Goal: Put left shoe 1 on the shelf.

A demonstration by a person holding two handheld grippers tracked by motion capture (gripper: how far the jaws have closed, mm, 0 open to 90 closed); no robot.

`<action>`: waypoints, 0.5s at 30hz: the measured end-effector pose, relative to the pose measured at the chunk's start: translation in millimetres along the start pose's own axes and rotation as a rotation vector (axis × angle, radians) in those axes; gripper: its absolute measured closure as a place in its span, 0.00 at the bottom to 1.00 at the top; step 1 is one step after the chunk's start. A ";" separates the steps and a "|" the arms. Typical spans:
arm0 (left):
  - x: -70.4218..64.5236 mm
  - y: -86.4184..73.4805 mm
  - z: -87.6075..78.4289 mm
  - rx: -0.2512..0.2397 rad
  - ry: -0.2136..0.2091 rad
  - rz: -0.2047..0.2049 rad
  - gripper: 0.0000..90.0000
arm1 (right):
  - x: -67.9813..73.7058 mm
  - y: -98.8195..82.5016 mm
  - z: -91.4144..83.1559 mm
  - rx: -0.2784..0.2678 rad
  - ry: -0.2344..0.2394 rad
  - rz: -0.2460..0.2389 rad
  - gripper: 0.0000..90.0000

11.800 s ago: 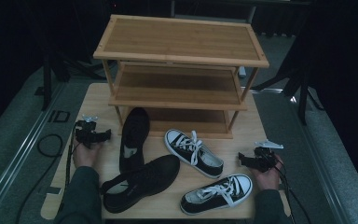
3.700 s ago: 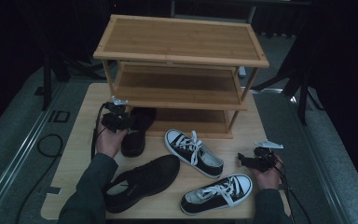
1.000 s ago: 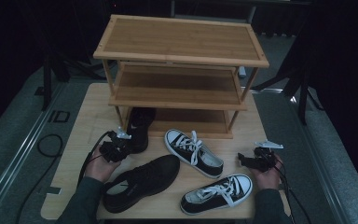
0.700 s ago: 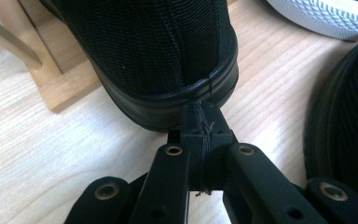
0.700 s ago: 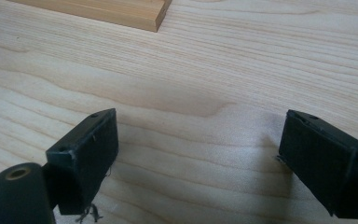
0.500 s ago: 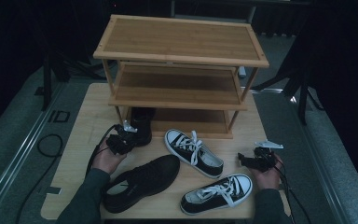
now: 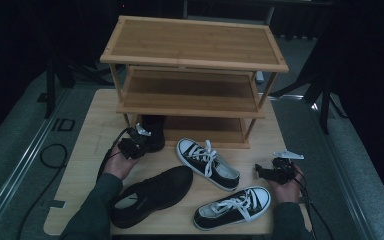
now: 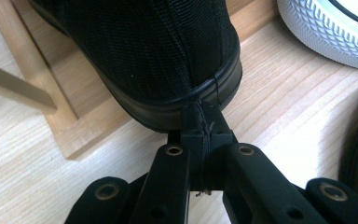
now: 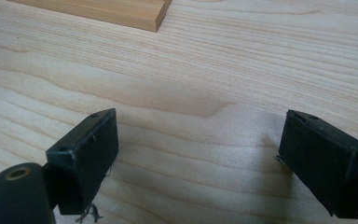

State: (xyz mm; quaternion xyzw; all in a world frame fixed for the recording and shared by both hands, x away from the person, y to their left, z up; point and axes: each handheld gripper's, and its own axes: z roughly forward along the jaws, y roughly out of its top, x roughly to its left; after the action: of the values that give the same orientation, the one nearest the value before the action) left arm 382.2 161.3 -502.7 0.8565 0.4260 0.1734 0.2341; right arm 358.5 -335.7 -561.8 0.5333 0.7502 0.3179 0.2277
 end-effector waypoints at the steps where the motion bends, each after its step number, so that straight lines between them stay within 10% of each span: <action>1: -0.2 1.0 0.6 0.001 0.005 0.001 0.99 | 0.0 0.0 0.0 0.000 0.000 0.000 0.13; 11: 8.6 7.5 0.2 0.001 0.055 -0.047 0.99 | 0.0 0.0 0.0 0.000 0.000 0.000 0.13; 15: 7.3 8.9 -4.4 -0.018 0.011 -0.026 0.99 | 0.0 0.0 0.0 0.000 0.000 0.000 0.13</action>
State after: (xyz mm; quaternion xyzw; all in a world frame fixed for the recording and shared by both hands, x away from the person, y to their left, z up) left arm 390.0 163.6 -493.5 0.8476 0.4370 0.1791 0.2418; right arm 358.5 -335.7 -561.8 0.5334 0.7501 0.3178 0.2276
